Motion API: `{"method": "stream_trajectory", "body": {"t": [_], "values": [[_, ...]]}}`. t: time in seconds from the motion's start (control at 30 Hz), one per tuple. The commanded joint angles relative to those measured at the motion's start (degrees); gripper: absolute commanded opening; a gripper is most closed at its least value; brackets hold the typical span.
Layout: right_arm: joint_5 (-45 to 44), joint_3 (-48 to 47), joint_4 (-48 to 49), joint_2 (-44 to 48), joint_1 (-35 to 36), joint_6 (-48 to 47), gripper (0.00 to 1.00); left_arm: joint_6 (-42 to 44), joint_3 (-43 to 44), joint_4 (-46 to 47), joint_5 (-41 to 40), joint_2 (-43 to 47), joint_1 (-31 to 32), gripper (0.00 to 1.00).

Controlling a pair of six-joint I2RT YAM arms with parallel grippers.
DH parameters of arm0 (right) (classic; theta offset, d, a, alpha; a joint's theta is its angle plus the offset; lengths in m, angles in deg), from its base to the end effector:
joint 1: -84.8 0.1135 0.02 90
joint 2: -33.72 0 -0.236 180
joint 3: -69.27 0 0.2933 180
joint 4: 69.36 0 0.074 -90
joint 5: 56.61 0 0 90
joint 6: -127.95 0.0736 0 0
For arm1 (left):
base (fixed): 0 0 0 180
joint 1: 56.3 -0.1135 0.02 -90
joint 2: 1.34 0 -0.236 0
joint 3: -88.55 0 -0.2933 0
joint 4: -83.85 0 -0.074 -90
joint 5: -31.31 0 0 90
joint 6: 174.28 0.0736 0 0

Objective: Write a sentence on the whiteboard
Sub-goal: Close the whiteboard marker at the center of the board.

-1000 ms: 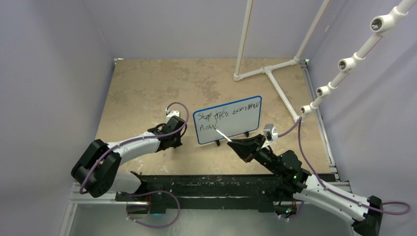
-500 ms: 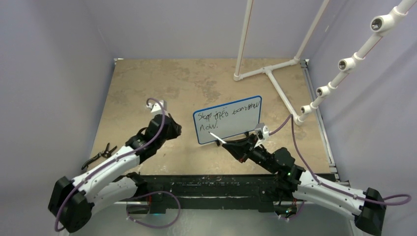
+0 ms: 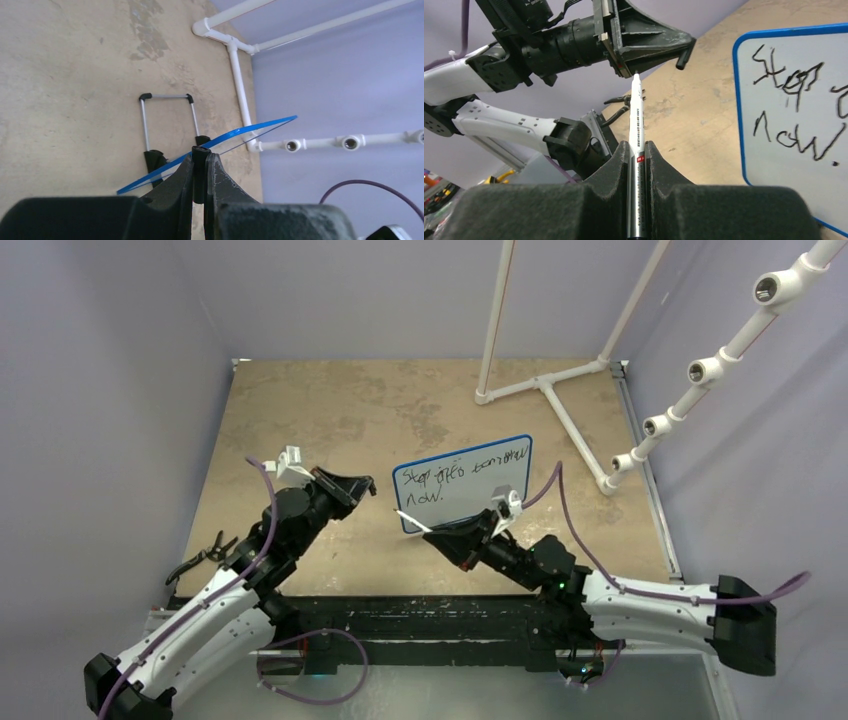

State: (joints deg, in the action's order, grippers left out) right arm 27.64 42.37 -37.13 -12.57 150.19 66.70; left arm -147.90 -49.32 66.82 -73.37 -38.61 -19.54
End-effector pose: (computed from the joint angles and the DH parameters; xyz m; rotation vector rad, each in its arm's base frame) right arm 0.1221 0.2489 0.2194 -0.3745 1.4259 1.3001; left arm 0.2246 -0.1445 0.2507 -0.6290 1.7895 -1.0145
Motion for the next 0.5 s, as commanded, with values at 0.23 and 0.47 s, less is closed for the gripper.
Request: {"method": "stream_trajectory", "body": {"t": [0.23, 0.47], "values": [[-13.14, -7.57, 4.29, -10.37, 6.07, 2.38, 0.0, -6.14, -1.5, 7.29, 5.23, 0.56, -0.32, 0.0], [-15.27, -9.69, 1.8, -12.67, 6.09, 3.16, 0.0, -6.98, -1.63, 7.96, 6.22, 0.45, -0.35, 0.0]]}}
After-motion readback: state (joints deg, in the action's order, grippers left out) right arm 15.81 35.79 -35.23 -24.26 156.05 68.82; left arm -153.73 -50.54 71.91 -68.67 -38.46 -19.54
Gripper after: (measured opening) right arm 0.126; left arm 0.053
